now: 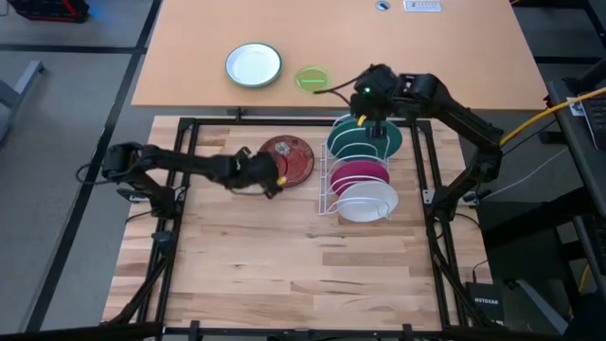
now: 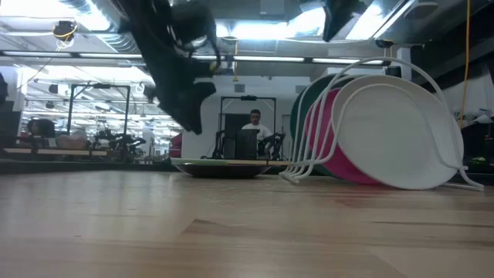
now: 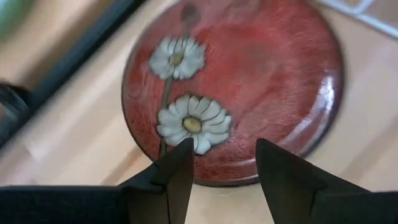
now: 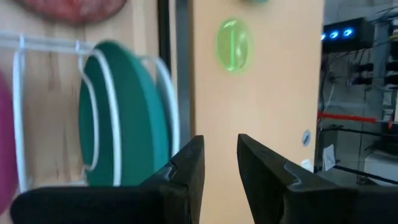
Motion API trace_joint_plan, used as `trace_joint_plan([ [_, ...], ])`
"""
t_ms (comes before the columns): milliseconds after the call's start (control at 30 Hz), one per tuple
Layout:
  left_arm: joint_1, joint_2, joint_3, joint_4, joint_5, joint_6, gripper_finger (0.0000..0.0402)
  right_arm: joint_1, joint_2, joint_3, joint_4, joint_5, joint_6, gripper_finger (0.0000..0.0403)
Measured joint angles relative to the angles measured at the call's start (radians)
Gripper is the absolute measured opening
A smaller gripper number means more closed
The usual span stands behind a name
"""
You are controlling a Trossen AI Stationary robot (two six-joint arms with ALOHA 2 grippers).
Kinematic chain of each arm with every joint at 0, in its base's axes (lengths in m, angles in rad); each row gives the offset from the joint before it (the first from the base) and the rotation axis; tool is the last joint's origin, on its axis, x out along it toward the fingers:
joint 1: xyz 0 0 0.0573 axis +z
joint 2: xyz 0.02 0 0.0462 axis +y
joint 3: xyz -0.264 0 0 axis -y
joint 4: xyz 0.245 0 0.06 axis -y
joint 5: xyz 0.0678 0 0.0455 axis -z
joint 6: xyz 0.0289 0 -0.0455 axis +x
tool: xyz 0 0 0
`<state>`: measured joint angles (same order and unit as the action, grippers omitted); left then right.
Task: Sort dishes
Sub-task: Put the red plate in the dish rack
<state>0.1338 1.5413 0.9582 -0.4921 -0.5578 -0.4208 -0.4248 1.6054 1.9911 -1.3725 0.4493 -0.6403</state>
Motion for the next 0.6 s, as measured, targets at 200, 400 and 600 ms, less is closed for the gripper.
trace_joint_plan([
  [200, 0.227, 0.002, -0.003, -0.009, 0.228, -0.101, 0.016, 0.0, 0.0, 0.043, 0.065, -0.084, -0.001, 0.0099],
  [400, 0.401, 0.002, -0.003, -0.003, 0.321, -0.107, 0.016, 0.0, 0.0, 0.043, 0.088, -0.189, 0.0, 0.0099],
  [600, 0.505, 0.021, -0.003, 0.018, 0.481, -0.097, 0.016, 0.0, 0.0, 0.043, 0.088, -0.348, 0.0, 0.0099],
])
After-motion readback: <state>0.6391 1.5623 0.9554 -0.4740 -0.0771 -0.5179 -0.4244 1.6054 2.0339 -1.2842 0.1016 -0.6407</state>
